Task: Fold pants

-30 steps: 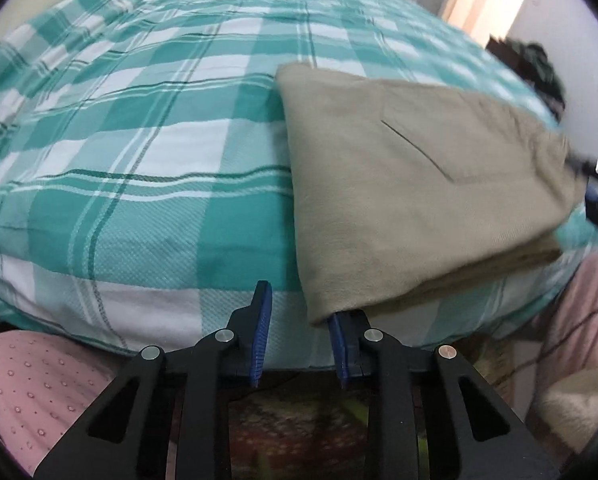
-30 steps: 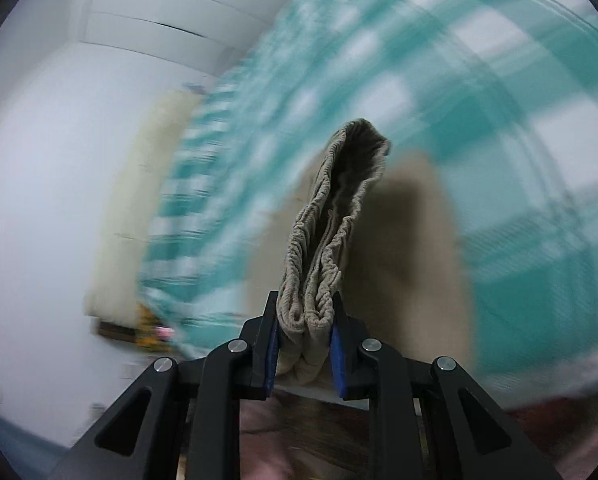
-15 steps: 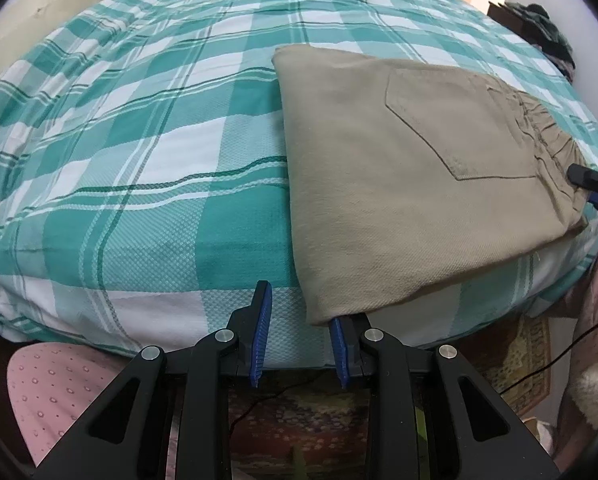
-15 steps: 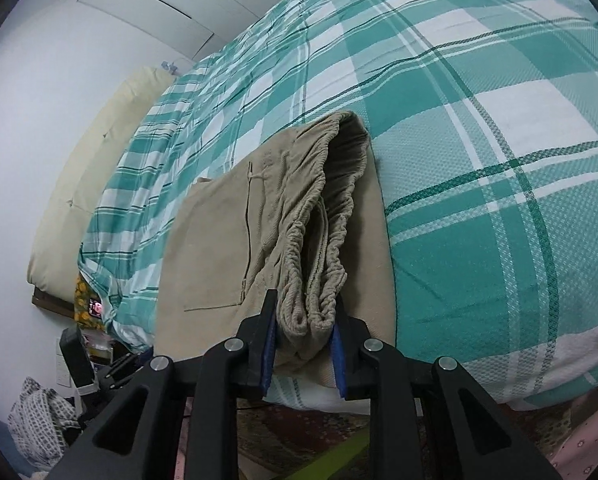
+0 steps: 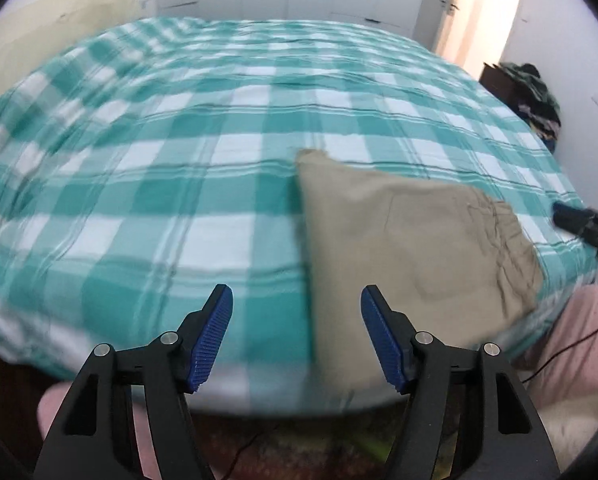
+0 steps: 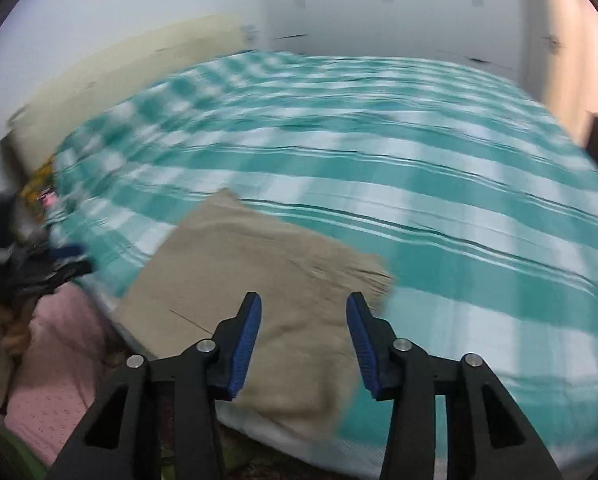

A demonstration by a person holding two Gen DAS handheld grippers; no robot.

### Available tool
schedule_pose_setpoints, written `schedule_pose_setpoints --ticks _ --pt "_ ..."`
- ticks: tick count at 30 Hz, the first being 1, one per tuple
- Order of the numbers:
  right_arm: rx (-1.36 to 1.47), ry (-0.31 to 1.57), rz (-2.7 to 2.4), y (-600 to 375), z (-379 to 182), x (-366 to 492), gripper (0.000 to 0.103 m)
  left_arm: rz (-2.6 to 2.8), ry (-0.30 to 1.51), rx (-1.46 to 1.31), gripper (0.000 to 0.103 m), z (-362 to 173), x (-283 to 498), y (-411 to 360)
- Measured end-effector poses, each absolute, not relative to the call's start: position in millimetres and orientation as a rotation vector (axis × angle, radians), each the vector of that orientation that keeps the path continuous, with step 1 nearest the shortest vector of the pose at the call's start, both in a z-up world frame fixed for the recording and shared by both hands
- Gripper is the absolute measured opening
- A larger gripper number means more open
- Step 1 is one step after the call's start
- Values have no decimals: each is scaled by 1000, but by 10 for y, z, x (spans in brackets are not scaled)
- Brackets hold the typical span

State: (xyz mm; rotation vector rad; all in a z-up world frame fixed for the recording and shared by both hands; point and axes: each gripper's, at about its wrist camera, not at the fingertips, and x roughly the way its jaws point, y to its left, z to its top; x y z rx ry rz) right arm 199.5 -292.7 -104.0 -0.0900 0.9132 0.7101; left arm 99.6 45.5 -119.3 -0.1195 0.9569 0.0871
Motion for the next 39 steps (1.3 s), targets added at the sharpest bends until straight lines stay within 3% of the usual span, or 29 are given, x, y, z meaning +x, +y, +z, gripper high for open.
schedule_pose_setpoints --ticks 4,6,7,8,9,11,14,16,18,19,22,30,31,33,34,35,36,38,39 --pt "-161 1163 732 -2736 -1914 2175 40 -3 1202 -50 63 -1890 1403 211" --pt "-64 1133 753 -2892 -1789 2179 40 10 1184 -83 65 -1817 1381 287" --pt "-11 1128 752 -2968 -1709 2185 46 19 1155 -125 74 -1694 1363 395" --pt "63 1124 738 -3097 -1621 2209 73 29 1133 -152 86 -1630 1359 468" --pt "138 1107 718 -3234 -1564 2239 90 39 1098 -189 91 -1557 1374 586" --pt "222 1138 724 -3336 -1637 2361 88 47 1094 -238 93 -1581 1520 787" --pt "311 1329 748 -3320 -2098 2654 63 -28 1214 -342 91 -1930 1816 911" --pt "439 1400 783 -3321 -2386 2772 63 -95 1278 -448 91 -2148 1954 896" --pt "525 1426 797 -3288 -2494 2849 56 -148 1288 -514 76 -2213 2020 796" --pt "528 1438 811 -3244 -2490 2864 49 -182 1291 -538 47 -2204 2055 727" --pt "460 1407 821 -3118 -2249 2808 35 -135 1282 -479 15 -1978 2127 587" --pt "287 1094 896 -2639 -1173 3490 31 -107 1021 -415 13 -1053 2762 848" --pt "282 1072 891 -2609 -1130 3611 31 -89 989 -393 15 -976 2891 874" --pt "263 1032 881 -2542 -1088 3882 36 5 940 -288 32 -879 3096 907" --pt "249 1029 857 -2510 -1104 4024 40 85 924 -217 53 -863 3171 891" --pt "234 1041 814 -2537 -1148 4131 53 213 901 -99 75 -852 3216 837" --pt "195 1055 730 -2588 -1200 4213 69 271 880 -28 82 -850 3195 810" --pt "66 1055 552 -2727 -1233 4215 85 345 824 121 93 -875 3021 704" --pt "-7 1045 494 -2796 -1241 4132 85 357 811 160 94 -900 2925 688"
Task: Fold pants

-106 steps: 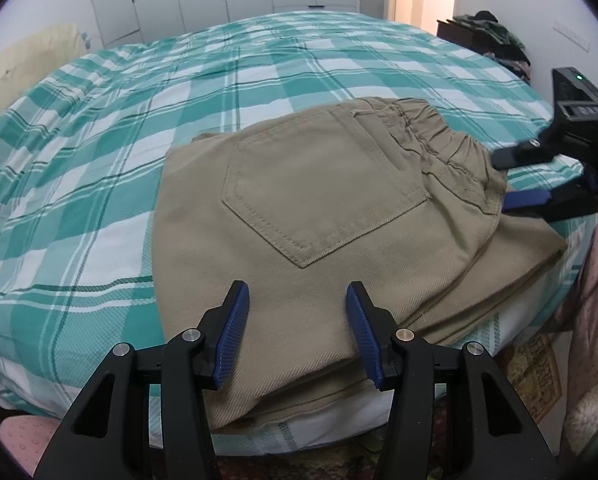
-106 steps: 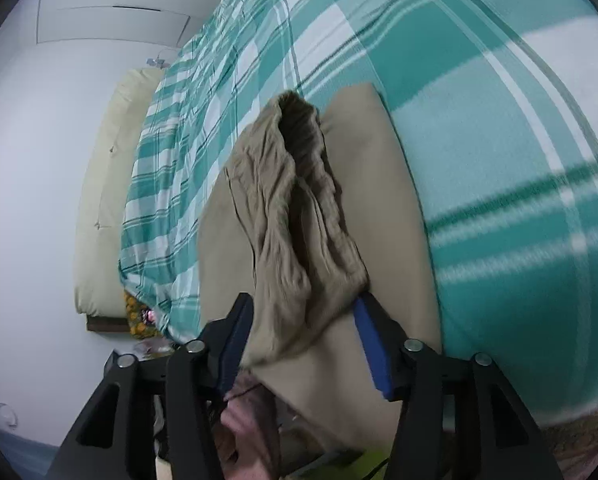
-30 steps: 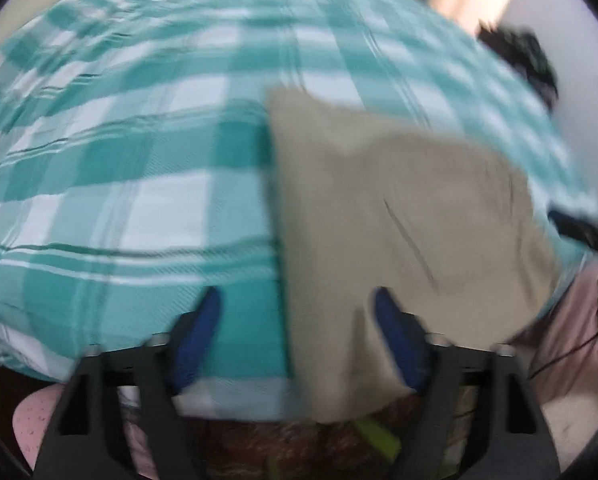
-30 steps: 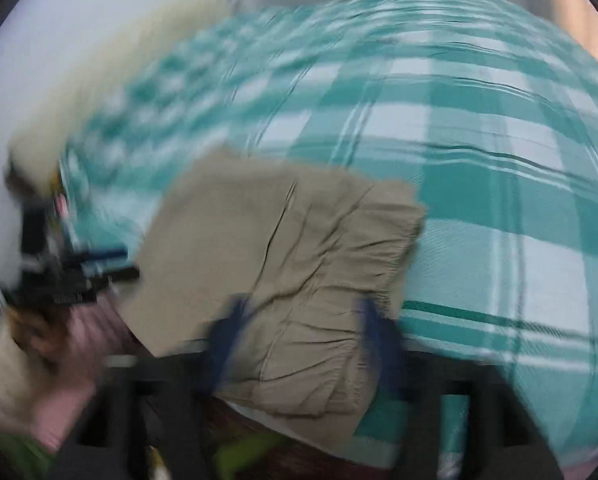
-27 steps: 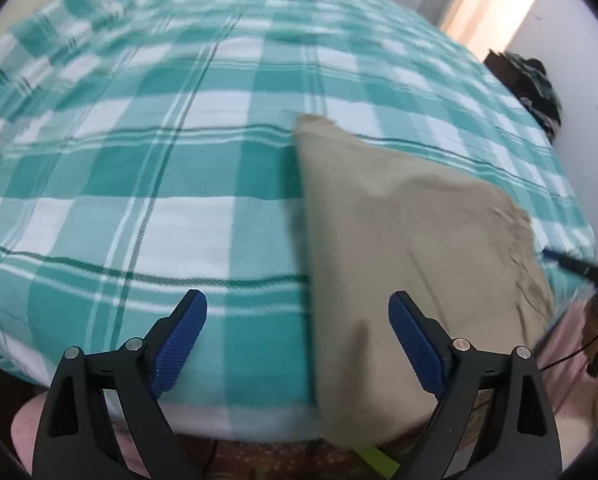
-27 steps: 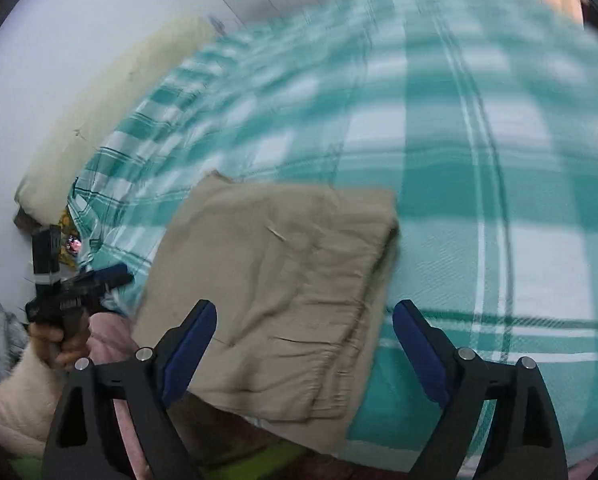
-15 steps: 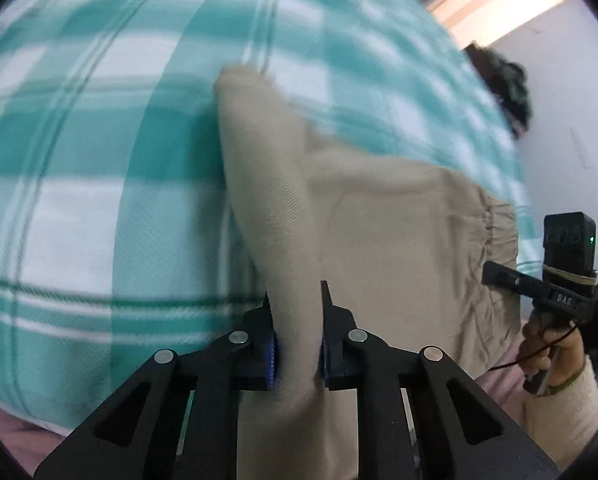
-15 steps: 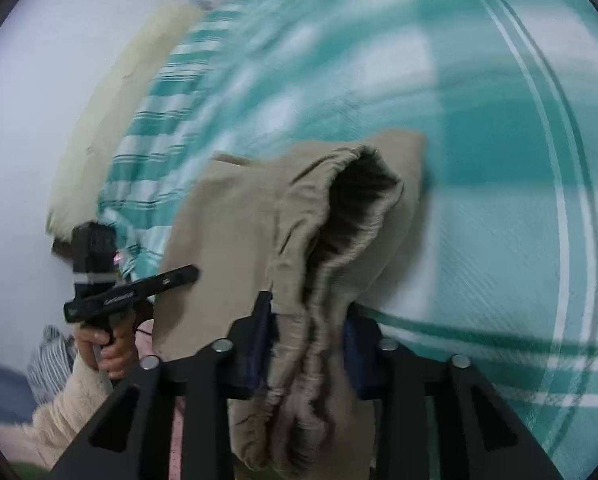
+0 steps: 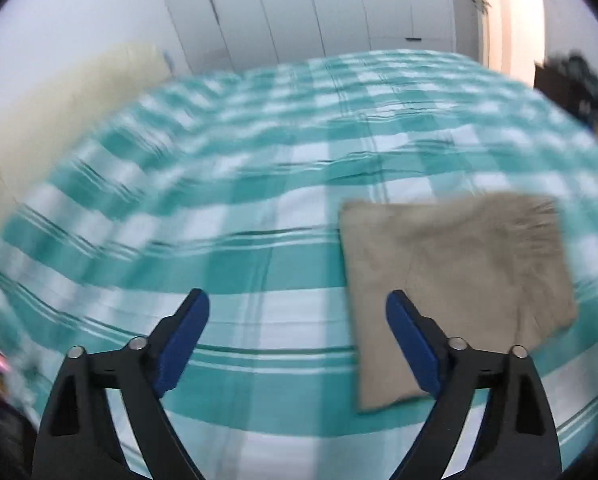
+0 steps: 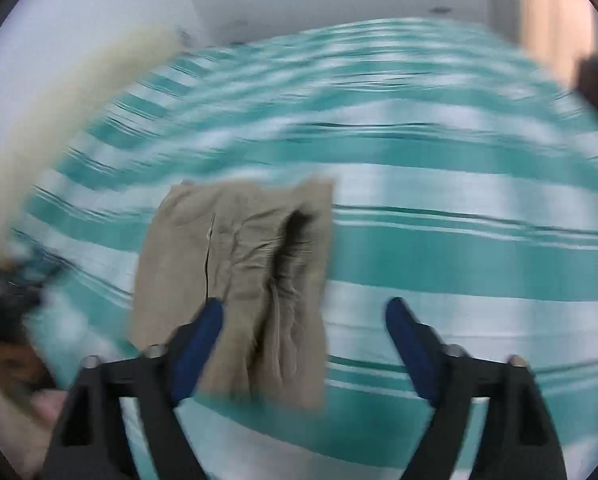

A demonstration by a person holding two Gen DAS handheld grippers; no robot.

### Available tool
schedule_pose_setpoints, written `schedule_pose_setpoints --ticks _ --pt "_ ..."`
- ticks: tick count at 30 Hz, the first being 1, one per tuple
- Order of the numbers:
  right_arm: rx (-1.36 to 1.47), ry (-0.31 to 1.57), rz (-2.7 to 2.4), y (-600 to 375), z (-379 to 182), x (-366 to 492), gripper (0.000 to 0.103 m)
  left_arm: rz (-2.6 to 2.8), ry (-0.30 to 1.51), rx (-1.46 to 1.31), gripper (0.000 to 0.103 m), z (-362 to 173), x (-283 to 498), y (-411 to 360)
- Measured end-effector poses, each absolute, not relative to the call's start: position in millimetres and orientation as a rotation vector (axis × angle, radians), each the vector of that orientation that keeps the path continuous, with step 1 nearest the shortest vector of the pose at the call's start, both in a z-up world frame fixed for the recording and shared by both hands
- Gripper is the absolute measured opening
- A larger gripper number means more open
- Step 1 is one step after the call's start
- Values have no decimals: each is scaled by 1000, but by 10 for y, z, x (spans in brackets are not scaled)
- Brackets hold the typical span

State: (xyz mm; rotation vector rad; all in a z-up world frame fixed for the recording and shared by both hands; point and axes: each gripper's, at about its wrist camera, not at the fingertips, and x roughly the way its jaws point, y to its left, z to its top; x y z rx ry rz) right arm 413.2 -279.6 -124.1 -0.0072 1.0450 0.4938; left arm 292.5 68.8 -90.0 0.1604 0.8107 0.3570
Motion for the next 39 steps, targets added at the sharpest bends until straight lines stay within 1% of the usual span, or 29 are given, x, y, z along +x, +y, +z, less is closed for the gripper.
schedule_pose_setpoints --ticks 1,2,3,5,7,12,18,25,29,39 --pt "-41 1023 469 -2836 -1233 4040 85 373 800 203 96 -940 2826 628" --pt "-97 1005 448 -2866 -1221 3862 88 386 797 234 97 -972 2705 574" --pt "-122 997 441 -2893 -1211 3735 95 395 802 244 97 -1005 2611 505" --pt "-155 970 437 -2852 -1171 3387 101 378 827 183 97 -1037 2419 430" --pt "-182 947 433 -2829 -1117 2997 102 344 864 98 97 -1049 2152 363" --pt "-198 966 411 -2777 -1054 2154 102 294 968 38 97 -1032 1632 150" --pt "-157 1018 428 -2633 -1075 1571 102 250 975 4 97 -922 1117 23" --pt "-183 954 447 -2472 -794 1323 102 255 954 -51 97 -848 977 29" --pt "-223 932 442 -2401 -743 1277 102 259 940 -37 97 -827 958 11" --pt "-201 918 441 -2420 -705 1235 102 247 881 -41 98 -700 874 -26"
